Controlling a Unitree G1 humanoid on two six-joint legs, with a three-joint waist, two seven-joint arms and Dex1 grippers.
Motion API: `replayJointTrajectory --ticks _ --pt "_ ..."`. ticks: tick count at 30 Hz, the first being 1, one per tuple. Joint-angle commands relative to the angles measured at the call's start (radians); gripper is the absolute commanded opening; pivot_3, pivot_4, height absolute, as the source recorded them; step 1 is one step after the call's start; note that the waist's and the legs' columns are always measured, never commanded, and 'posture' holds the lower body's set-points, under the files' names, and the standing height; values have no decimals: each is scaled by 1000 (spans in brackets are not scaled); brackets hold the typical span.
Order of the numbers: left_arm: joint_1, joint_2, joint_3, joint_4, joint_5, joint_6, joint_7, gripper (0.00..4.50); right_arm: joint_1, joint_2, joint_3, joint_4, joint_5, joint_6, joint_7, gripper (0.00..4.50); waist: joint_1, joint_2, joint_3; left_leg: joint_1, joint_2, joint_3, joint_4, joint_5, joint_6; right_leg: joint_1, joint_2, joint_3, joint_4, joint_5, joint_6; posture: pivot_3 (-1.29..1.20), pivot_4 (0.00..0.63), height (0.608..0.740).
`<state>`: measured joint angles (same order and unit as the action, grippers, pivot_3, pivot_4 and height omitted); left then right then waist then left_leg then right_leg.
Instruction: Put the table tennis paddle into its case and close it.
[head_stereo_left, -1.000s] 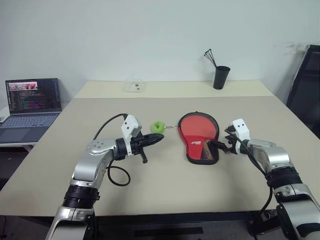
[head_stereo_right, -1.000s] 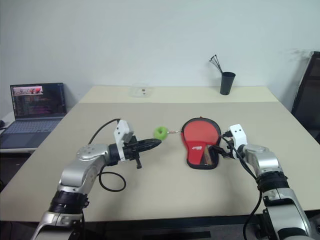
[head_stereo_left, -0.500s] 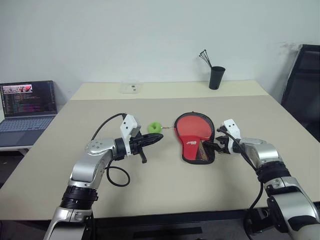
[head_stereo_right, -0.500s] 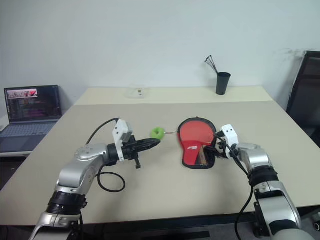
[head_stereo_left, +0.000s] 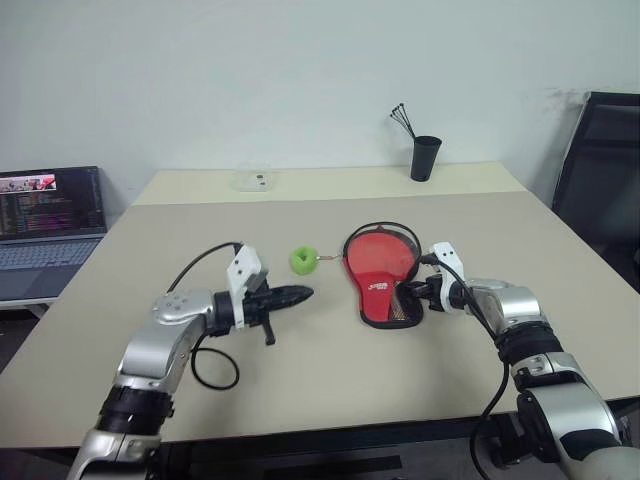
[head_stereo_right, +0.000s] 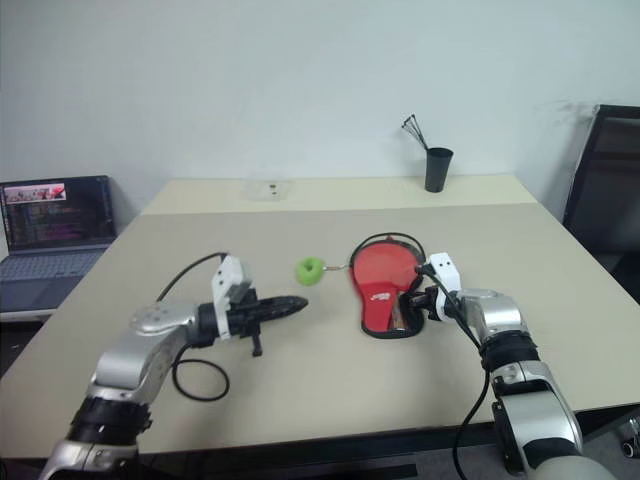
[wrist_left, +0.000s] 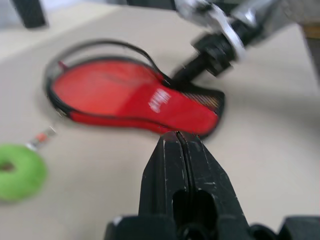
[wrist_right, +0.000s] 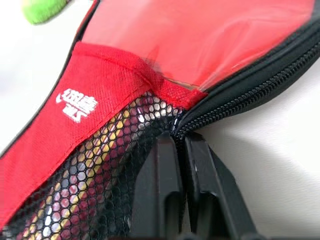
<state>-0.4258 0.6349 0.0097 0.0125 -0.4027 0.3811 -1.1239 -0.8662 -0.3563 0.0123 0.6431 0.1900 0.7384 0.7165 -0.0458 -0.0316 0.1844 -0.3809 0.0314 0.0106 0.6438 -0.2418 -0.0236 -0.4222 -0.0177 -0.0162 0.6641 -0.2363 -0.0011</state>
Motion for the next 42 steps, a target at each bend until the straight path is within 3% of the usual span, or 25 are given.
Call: replayJointTrajectory --ticks 1,11,21,42 --pt "29 60 45 -66 -58 -4 -77 0 16 38 13 -120 67 125 46 29 -2 0 0 -1 0 0 0 0 0 -1 0 0 0 0 0 0 150 740" --pt "183 156 71 -180 -120 -19 -176 0 162 106 -47 -546 187 466 -99 29 2 1 0 -3 1 -1 -1 -1 2 -2 -1 1 -1 0 0 0 150 740" --pt "274 187 65 -255 -141 -31 -214 0 459 127 -143 -952 253 737 -255 29 18 0 0 -4 0 -2 -1 -1 1 -2 -2 0 -4 -1 0 0 150 740" --pt "223 174 29 -220 -132 -17 -204 0 589 95 -203 -1089 336 823 -316 29 23 0 0 -6 -2 -3 -1 -3 2 -1 -2 -2 -8 -1 1 0 150 740"
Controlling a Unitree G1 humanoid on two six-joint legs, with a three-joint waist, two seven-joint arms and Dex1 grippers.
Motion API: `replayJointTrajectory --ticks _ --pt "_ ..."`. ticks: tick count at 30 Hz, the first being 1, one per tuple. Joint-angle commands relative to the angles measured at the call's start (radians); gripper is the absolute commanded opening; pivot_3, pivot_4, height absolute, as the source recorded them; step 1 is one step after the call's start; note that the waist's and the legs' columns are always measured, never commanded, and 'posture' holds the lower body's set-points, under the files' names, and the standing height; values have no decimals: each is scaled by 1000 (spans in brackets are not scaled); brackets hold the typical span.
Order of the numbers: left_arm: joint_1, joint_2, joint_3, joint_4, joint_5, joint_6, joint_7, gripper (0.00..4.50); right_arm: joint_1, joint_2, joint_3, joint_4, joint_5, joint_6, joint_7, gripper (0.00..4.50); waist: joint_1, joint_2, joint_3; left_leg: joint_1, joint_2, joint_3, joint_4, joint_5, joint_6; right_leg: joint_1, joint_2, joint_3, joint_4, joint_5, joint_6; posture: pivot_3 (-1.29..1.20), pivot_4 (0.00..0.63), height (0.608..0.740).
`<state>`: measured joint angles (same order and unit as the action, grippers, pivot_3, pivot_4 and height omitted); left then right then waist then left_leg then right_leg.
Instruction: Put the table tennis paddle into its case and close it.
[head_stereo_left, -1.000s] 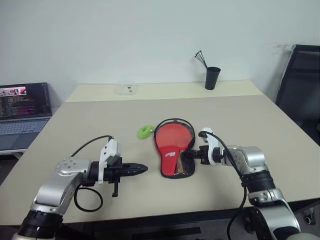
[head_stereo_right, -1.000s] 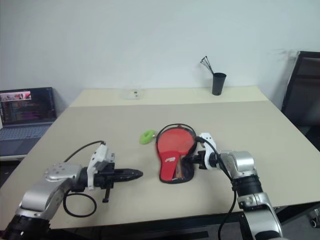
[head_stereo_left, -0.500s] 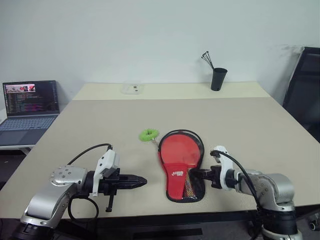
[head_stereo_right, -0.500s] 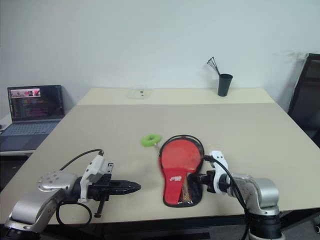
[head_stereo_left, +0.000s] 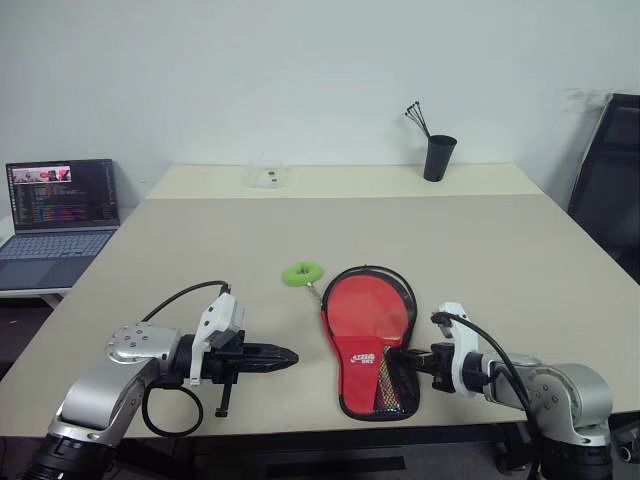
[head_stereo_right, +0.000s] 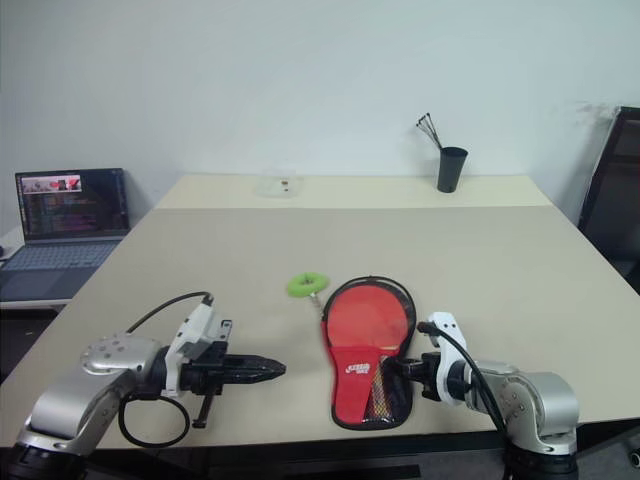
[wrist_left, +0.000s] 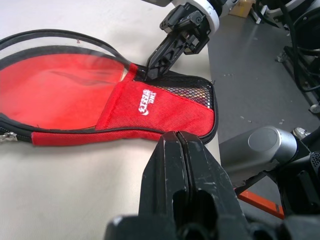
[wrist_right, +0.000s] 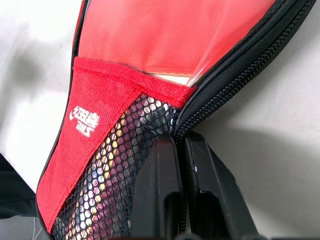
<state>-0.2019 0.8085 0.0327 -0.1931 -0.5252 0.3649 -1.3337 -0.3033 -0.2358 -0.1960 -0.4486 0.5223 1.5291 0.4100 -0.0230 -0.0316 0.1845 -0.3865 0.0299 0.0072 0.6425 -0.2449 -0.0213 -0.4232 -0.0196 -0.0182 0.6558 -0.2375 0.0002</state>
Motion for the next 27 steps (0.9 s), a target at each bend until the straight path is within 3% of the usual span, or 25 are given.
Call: replayJointTrajectory --ticks 1,9,17,21,27 --pt "0 1 7 -15 -11 0 7 0 24 -34 8 10 2 25 -10 29 0 0 0 0 0 0 0 0 0 0 0 0 0 0 0 0 150 740" --pt "6 2 8 -22 -13 7 19 0 18 -87 19 31 15 9 -2 29 5 0 0 -1 0 -1 0 0 0 1 -1 -1 -1 0 0 0 150 740" --pt "6 -2 8 -21 -8 4 30 0 -27 -11 -10 40 2 13 -62 29 4 -1 -1 0 0 -2 1 0 0 2 0 -1 -2 1 1 0 150 740" --pt "13 0 3 -16 5 -8 35 0 -24 -59 26 13 9 -22 -45 1091 -2 -1 -1 0 0 -2 1 0 0 1 0 -1 -1 1 1 0 150 740" --pt "19 -3 1 -2 28 -25 50 0 -79 -62 -17 -22 36 -19 -47 3087 -2 -1 0 0 0 -2 1 0 0 1 0 0 -1 1 2 0 150 740"
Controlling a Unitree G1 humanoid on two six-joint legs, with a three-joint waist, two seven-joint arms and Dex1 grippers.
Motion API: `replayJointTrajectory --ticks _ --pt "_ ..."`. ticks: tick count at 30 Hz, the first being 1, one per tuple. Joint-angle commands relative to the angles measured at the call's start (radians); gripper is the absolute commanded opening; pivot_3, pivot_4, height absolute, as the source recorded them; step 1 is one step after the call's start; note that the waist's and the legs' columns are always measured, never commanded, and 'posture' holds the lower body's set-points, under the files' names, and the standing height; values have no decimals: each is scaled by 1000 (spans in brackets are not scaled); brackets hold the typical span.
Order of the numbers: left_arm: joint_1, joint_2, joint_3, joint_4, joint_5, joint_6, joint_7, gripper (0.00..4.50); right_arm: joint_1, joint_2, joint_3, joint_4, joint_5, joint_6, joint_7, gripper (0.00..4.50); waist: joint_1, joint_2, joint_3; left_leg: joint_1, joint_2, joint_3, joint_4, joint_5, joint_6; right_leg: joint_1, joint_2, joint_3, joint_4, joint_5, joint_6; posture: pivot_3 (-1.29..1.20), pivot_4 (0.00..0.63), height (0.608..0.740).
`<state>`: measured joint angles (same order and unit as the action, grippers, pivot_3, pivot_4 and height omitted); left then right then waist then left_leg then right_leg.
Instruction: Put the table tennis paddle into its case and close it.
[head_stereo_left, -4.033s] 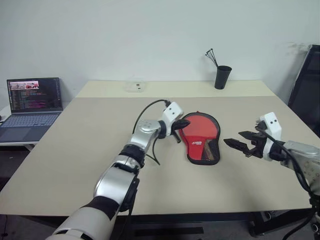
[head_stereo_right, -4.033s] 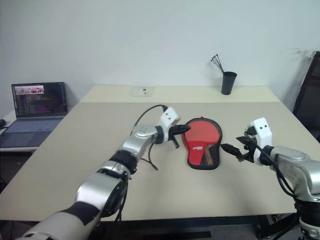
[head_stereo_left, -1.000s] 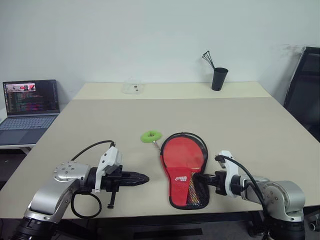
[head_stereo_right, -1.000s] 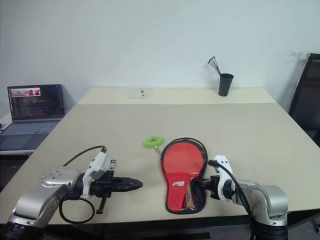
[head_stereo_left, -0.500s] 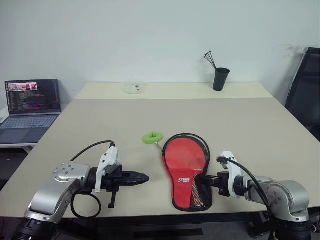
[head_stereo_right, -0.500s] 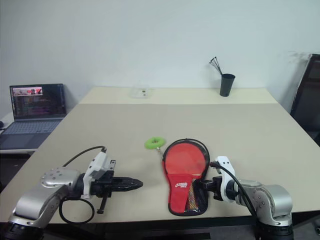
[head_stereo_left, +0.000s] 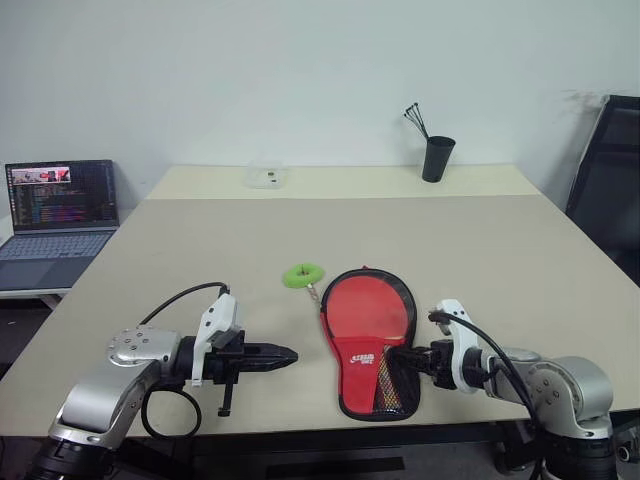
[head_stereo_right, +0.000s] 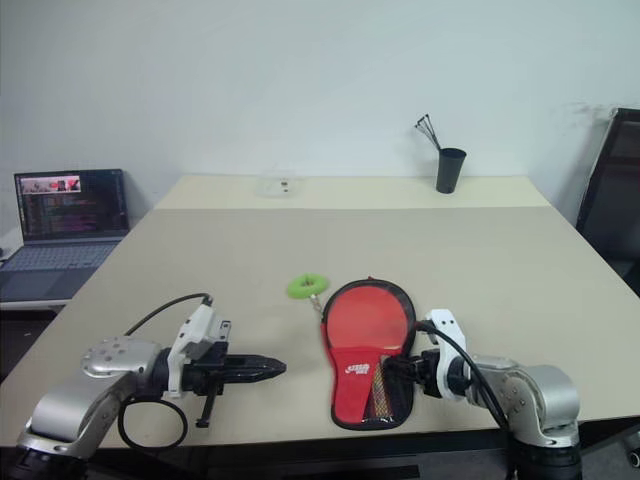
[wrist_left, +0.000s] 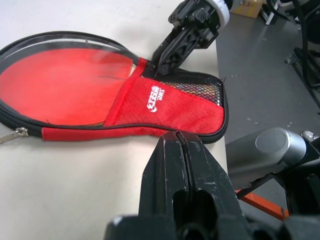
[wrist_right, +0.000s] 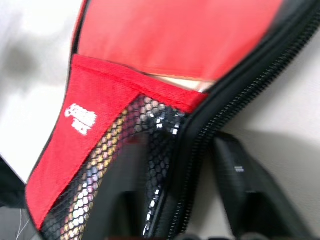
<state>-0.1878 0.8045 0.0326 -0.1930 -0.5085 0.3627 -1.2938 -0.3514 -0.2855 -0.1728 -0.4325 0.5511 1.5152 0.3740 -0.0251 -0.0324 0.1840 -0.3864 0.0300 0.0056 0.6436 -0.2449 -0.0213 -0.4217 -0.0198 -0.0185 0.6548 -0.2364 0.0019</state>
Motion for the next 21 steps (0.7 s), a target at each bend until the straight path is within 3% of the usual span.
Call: replayJointTrajectory --ticks 1,4,8,10,16,21 --pt "5 -2 1 1 14 -23 14 0 -39 -12 -46 -46 15 -6 -9 3424 0 0 0 0 0 0 0 0 0 0 0 0 0 0 0 0 150 740" --pt "2 -10 3 4 17 -23 24 0 -51 -52 -34 -69 30 -35 19 4483 0 0 0 -1 0 0 -1 0 0 -1 0 0 -1 0 0 0 150 740" --pt "-5 -20 5 20 29 -22 40 0 -45 -251 26 -147 96 -161 212 4483 0 2 1 -6 0 0 0 0 0 -4 0 -1 -2 0 0 0 150 740" --pt "-17 -28 9 38 35 -24 55 0 -62 -284 40 -164 120 -236 269 4483 -1 2 1 -6 -1 0 0 0 0 -3 0 -2 -4 1 1 0 150 740" --pt "-70 -61 18 97 61 -36 120 0 -134 -191 122 -81 91 -368 234 4483 -5 2 1 -6 1 0 0 0 1 -3 3 -4 -4 1 1 0 150 740" --pt "-147 -109 35 205 142 -73 273 0 -175 -94 304 95 -76 -577 181 4483 -3 2 1 -7 0 0 1 0 1 -3 2 -4 -4 1 1 0 150 740"
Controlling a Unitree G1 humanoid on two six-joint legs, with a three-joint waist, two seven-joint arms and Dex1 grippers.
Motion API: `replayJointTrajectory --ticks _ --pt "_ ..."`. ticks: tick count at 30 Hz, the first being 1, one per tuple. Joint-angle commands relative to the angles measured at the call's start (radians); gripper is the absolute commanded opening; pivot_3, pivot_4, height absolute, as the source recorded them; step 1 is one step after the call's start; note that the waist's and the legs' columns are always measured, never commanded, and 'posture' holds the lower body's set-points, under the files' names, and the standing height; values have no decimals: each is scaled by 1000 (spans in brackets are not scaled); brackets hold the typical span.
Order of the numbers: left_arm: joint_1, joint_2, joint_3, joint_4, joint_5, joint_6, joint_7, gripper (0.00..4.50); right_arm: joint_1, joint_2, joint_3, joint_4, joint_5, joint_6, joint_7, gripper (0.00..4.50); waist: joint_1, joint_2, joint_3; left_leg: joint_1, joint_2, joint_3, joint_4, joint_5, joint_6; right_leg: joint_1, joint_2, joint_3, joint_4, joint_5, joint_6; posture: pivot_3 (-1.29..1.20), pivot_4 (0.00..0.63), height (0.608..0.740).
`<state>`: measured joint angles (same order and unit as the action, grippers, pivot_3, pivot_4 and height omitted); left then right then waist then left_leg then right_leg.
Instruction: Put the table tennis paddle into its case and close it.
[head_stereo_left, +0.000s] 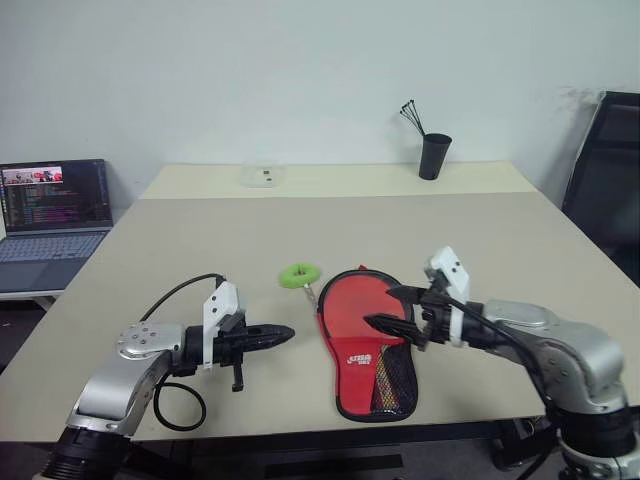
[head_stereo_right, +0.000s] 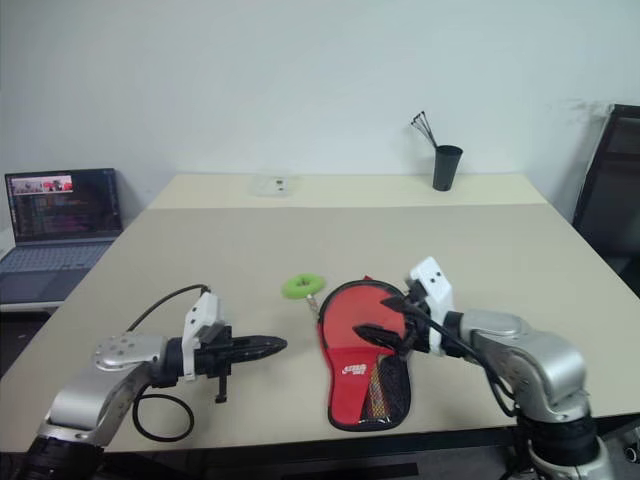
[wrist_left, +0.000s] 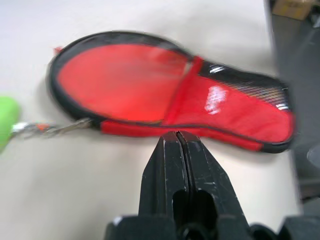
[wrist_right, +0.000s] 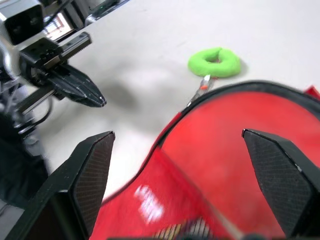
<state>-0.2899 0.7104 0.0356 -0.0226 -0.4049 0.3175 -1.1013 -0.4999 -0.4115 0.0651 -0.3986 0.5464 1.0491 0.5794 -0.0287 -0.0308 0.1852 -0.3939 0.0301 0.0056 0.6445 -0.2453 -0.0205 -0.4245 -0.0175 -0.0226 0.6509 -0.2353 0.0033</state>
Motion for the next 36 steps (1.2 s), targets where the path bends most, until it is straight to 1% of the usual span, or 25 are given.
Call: replayJointTrajectory --ticks 1,2,5,10,12,13,14,16,17,22,24,28,31,35,36 --pt "-55 -20 31 48 50 -34 98 0 -31 43 83 82 -90 -136 -27 4483 0 0 0 0 0 0 0 0 0 0 0 0 0 0 0 0 150 740" --pt "-69 -23 22 71 80 -54 125 0 -37 57 96 111 -109 -162 -31 4483 0 0 0 -1 0 0 0 0 0 0 -1 0 0 0 0 0 150 740" --pt "-111 -42 -1 140 152 -98 192 591 -46 82 113 163 -141 -212 -36 4500 2 0 0 -2 0 0 0 0 0 -1 -2 0 -1 1 1 0 150 740" --pt "-213 -110 -6 256 210 -99 304 2250 -38 95 132 187 -167 -243 -32 4500 6 0 0 -4 0 0 1 0 0 -1 -3 0 -2 2 2 0 150 740" --pt "-269 -145 -8 331 229 -94 346 2956 -36 99 138 192 -176 -246 -29 4500 8 0 0 -4 0 0 2 0 0 -1 -3 0 -1 2 3 0 150 740" --pt "-299 -162 -8 369 235 -92 365 3401 -37 100 140 196 -181 -248 -30 4500 7 0 0 -3 -1 0 2 0 0 -1 -3 0 -1 2 3 0 150 740" --pt "-324 -178 -9 404 242 -90 382 3623 -38 101 140 201 -186 -250 -33 4500 8 0 0 -3 -1 0 2 0 0 -1 -3 0 -1 2 3 0 150 740" --pt "-381 -211 -10 484 255 -84 415 4326 -41 102 141 211 -196 -252 -38 4500 8 0 0 -3 -2 0 2 0 0 -1 -3 -1 -1 3 3 0 150 740" --pt "-409 -226 -15 527 267 -83 431 4469 -41 103 140 214 -200 -253 -40 4500 8 0 0 -3 -2 0 2 0 0 -1 -2 -1 -1 3 3 0 150 740" --pt "-534 -285 -16 730 277 -66 435 4469 -37 110 137 222 -218 -253 -45 4500 7 0 0 -4 -2 0 2 0 0 -1 -2 -1 -1 3 3 0 150 740" --pt "-577 -294 -25 813 295 -89 435 4469 -37 115 136 225 -224 -254 -52 4500 4 0 0 -4 -2 1 2 0 0 -1 -2 -2 -1 5 -1 0 150 740" --pt "-646 -308 -32 946 316 -117 420 4469 -35 122 132 228 -229 -255 -62 4500 2 0 0 -4 -2 0 2 0 0 -1 -2 -2 -1 5 -1 0 150 740" --pt "-678 -317 -37 1015 333 -132 408 4469 -31 124 131 224 -232 -253 -65 4500 3 0 0 -4 -2 0 2 0 0 -1 -2 -3 -1 5 -1 0 150 740" --pt "-694 -327 -36 1055 341 -129 377 4469 -24 129 129 216 -231 -249 -70 4500 3 0 0 -4 -2 0 2 0 0 -1 -2 -2 -1 5 -1 0 150 740" --pt "-695 -329 -36 1061 343 -129 373 4313 -22 130 130 213 -232 -248 -72 4500 3 0 0 -4 -2 0 2 0 0 -1 -2 -2 -1 5 -1 0 150 740"
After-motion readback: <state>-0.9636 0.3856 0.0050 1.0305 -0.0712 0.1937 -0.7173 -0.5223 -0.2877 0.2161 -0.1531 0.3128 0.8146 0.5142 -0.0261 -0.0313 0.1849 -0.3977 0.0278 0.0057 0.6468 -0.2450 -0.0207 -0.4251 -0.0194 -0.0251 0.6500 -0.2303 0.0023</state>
